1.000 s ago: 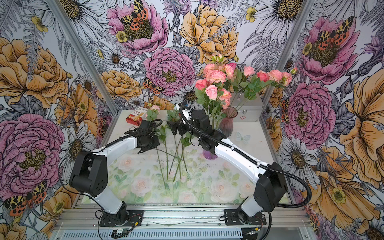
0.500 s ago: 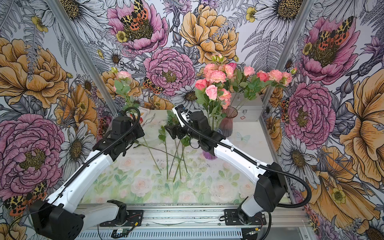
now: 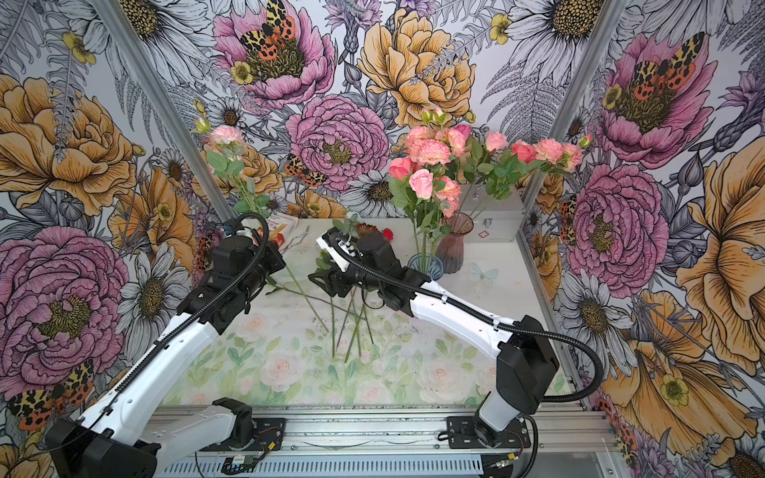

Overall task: Place the pink flowers into the vase
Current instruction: Place the flower in the vase.

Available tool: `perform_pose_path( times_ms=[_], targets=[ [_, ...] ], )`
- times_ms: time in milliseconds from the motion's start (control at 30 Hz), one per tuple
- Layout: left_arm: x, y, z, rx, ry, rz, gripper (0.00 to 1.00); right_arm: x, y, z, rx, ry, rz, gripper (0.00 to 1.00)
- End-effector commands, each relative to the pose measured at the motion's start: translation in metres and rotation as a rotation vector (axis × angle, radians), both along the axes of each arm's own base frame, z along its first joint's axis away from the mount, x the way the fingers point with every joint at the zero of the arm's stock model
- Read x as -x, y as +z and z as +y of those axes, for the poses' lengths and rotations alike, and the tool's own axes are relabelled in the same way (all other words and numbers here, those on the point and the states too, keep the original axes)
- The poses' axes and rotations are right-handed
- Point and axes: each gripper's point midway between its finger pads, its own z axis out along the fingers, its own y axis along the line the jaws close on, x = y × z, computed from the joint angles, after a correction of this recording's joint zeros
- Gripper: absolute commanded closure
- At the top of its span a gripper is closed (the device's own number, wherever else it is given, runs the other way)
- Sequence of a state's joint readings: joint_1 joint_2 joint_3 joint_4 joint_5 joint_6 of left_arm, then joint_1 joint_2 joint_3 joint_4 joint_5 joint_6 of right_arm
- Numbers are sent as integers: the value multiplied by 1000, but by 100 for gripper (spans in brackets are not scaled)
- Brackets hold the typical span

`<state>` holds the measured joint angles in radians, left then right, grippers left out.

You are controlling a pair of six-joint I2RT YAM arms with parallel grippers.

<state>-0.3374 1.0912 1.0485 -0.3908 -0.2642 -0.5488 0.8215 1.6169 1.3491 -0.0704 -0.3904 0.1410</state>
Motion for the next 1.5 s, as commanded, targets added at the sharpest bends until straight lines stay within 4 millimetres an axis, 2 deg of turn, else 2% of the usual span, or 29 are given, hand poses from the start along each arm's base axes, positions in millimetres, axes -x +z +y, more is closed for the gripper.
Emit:
perform_pose_path(
  times_ms=[0,133,367,833,1000,1200,1467],
  targets=[
    [3,19,-9,67,-25,-60,100,4,16,17,-39,49,0,41],
    [8,19,-11,79,-29,-69,100,9,19,29,-51,82,8,45],
    [17,26,-15,119,-40,-94,100,0,17,37,-54,72,21,55],
    [27,34,-25,174,-81,-136,100,-8,15,52,-72,88,55,59],
    [28,31,-29,184,-87,-131,100,-12,17,56,-78,86,53,63],
    [30,33,-29,189,-90,-141,100,-17,17,61,-80,83,55,72],
    [31,38,-28,203,-87,-154,100,-18,10,64,-75,89,73,73]
  ],
)
